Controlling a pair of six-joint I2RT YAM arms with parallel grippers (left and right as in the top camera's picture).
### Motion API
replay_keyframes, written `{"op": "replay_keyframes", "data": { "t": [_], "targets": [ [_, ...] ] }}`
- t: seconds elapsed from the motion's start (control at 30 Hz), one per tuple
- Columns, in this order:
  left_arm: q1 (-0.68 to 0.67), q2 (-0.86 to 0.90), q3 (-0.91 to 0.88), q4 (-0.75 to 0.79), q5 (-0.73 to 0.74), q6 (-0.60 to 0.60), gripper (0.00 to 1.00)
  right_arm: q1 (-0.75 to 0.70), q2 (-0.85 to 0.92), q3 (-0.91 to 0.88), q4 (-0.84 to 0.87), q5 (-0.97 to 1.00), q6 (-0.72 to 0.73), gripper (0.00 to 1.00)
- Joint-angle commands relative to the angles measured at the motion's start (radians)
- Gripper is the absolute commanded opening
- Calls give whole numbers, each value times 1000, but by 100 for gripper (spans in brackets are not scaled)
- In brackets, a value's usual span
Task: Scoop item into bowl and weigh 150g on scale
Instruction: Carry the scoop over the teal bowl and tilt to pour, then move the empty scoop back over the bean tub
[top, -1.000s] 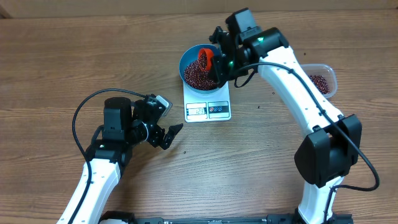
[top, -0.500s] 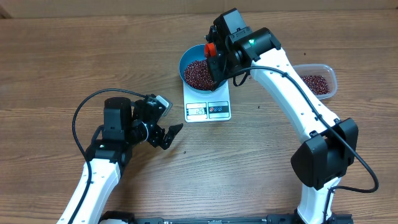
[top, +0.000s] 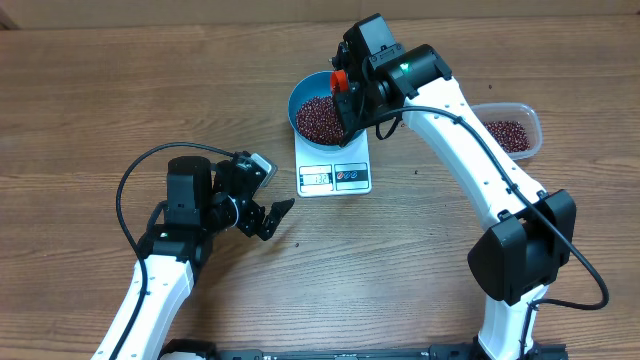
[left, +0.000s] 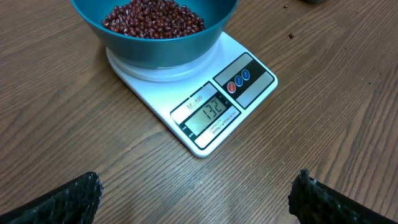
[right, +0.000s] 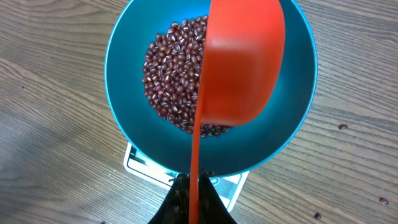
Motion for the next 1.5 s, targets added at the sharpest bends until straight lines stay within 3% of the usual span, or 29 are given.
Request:
{"op": "replay_keyframes", "data": {
  "t": [0.0, 0.6, 0.77, 1.3, 1.47],
  "targets": [
    [-8, 3, 3, 3, 8, -11, 100, 4, -3, 29, 3, 9, -7, 4],
    [-8, 3, 3, 3, 8, -10, 100, 4, -3, 29, 6, 48, -72, 4],
    [-8, 3, 3, 3, 8, -11, 100, 4, -3, 29, 14, 68, -167, 4],
    [-8, 3, 3, 3, 8, -11, 100, 131, -3, 29, 31, 478, -218, 4],
    [-8, 3, 3, 3, 8, -11, 99, 150, -3, 29, 30, 520, -217, 4]
  ]
}}
